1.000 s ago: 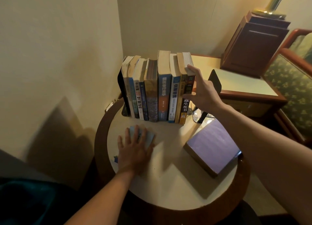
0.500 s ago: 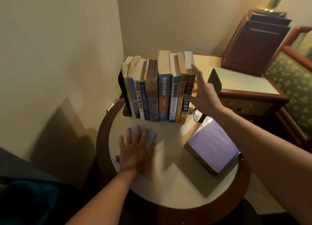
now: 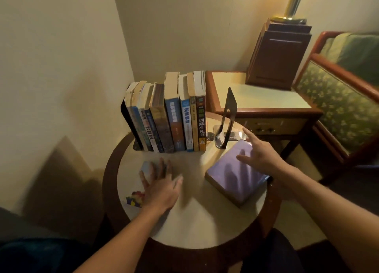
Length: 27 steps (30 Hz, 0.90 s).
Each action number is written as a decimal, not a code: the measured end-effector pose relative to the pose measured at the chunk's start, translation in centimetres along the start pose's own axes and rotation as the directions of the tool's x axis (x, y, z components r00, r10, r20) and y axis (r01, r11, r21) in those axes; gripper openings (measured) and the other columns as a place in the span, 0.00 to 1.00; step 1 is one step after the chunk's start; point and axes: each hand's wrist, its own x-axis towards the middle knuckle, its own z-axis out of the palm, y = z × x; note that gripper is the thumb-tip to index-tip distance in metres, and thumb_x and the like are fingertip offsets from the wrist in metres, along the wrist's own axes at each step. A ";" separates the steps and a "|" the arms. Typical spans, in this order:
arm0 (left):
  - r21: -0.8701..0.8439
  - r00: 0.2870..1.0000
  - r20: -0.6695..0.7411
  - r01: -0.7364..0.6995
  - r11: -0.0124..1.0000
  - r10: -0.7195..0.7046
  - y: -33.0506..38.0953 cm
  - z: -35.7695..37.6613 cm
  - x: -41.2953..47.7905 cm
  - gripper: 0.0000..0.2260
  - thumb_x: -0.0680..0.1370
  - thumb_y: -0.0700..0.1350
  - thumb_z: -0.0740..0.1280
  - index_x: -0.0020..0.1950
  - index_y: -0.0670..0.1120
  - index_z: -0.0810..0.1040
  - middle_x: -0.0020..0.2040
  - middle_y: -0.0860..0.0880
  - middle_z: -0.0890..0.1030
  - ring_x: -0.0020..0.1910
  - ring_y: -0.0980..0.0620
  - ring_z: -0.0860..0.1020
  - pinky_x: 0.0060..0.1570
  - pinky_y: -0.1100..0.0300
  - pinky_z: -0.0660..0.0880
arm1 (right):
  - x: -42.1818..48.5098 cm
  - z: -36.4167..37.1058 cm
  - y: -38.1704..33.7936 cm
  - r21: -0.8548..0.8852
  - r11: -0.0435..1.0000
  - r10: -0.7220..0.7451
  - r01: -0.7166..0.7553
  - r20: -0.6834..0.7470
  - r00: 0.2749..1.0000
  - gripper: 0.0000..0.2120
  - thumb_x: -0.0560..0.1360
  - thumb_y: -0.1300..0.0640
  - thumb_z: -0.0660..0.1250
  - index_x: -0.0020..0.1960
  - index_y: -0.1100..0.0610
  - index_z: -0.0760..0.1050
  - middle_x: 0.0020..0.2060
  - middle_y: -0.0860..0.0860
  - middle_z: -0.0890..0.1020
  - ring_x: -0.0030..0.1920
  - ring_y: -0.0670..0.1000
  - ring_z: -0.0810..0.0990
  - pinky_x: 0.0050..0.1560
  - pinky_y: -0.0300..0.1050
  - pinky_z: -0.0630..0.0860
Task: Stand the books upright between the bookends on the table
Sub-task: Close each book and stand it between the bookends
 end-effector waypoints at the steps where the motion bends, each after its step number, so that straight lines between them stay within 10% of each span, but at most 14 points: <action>1: -0.030 0.999 -0.027 -0.047 0.998 0.046 1.4 0.2 -0.4 0.33 0.82 0.66 0.45 0.82 0.54 0.38 0.83 0.50 0.40 0.80 0.45 0.34 0.74 0.36 0.31 | -0.4 0.1 0.7 -0.018 0.999 0.040 -0.040 0.012 0.999 0.45 0.75 0.51 0.73 0.82 0.48 0.47 0.68 0.59 0.76 0.61 0.58 0.79 0.61 0.52 0.77; 8: -0.140 0.925 -0.044 -0.380 0.914 0.378 10.9 2.0 -1.8 0.34 0.81 0.68 0.50 0.80 0.61 0.36 0.80 0.58 0.34 0.81 0.48 0.39 0.78 0.41 0.41 | -2.3 0.6 3.9 0.038 0.968 0.244 -0.249 0.098 0.965 0.45 0.73 0.40 0.72 0.81 0.46 0.50 0.75 0.55 0.69 0.71 0.60 0.71 0.63 0.53 0.75; 27: -0.122 0.947 0.008 -0.319 0.940 0.322 12.2 4.0 -1.1 0.38 0.75 0.74 0.48 0.80 0.62 0.36 0.79 0.59 0.32 0.79 0.42 0.49 0.75 0.42 0.53 | -1.8 0.3 4.3 0.070 0.943 0.315 -0.324 0.118 0.942 0.48 0.70 0.42 0.76 0.81 0.46 0.52 0.76 0.56 0.64 0.73 0.60 0.67 0.65 0.53 0.72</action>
